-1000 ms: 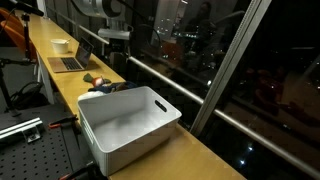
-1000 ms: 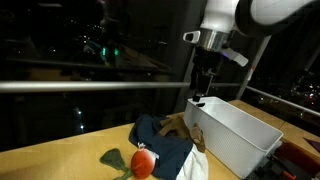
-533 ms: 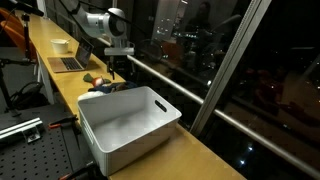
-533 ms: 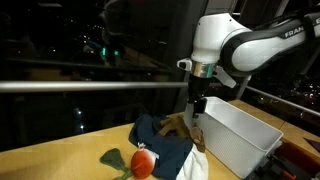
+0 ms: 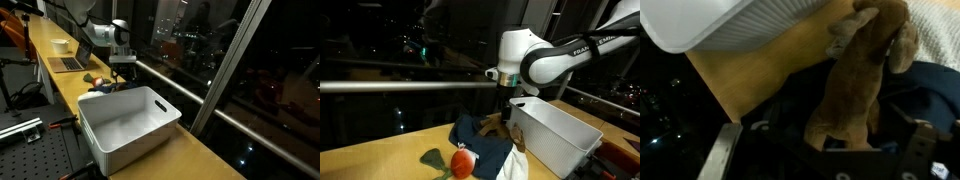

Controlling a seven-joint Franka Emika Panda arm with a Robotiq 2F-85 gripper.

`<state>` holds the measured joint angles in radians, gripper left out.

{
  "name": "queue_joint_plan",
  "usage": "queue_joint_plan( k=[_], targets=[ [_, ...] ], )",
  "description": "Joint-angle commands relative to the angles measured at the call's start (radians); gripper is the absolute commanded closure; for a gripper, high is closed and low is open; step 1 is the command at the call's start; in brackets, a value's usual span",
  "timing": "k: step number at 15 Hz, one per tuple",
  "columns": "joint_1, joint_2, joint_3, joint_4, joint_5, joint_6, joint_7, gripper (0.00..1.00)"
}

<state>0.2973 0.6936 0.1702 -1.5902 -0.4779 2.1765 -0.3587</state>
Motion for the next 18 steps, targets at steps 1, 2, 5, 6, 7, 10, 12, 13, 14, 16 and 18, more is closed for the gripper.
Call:
queue_joint_plan(
  k=[1, 2, 5, 6, 7, 10, 12, 13, 14, 16, 18],
  targets=[
    [0.004, 0.072, -0.008, 0.112, 0.038, -0.041, -0.010, 0.00],
    [-0.003, 0.084, -0.006, 0.128, 0.052, -0.045, -0.014, 0.00],
    [-0.030, 0.122, -0.009, 0.173, 0.096, -0.066, -0.022, 0.00],
    [-0.040, 0.130, -0.010, 0.182, 0.110, -0.071, -0.025, 0.01],
    [-0.051, 0.139, -0.010, 0.190, 0.123, -0.075, -0.030, 0.07],
    [-0.074, 0.155, -0.008, 0.214, 0.157, -0.095, -0.041, 0.39],
    [-0.079, 0.162, -0.007, 0.231, 0.167, -0.118, -0.048, 0.55],
    [-0.077, 0.167, -0.006, 0.242, 0.169, -0.132, -0.053, 0.54],
    [-0.077, 0.168, -0.005, 0.248, 0.172, -0.141, -0.059, 0.52],
    [-0.078, 0.168, -0.002, 0.255, 0.178, -0.159, -0.072, 0.47],
    [-0.078, 0.164, 0.000, 0.251, 0.176, -0.164, -0.086, 0.29]
  ],
)
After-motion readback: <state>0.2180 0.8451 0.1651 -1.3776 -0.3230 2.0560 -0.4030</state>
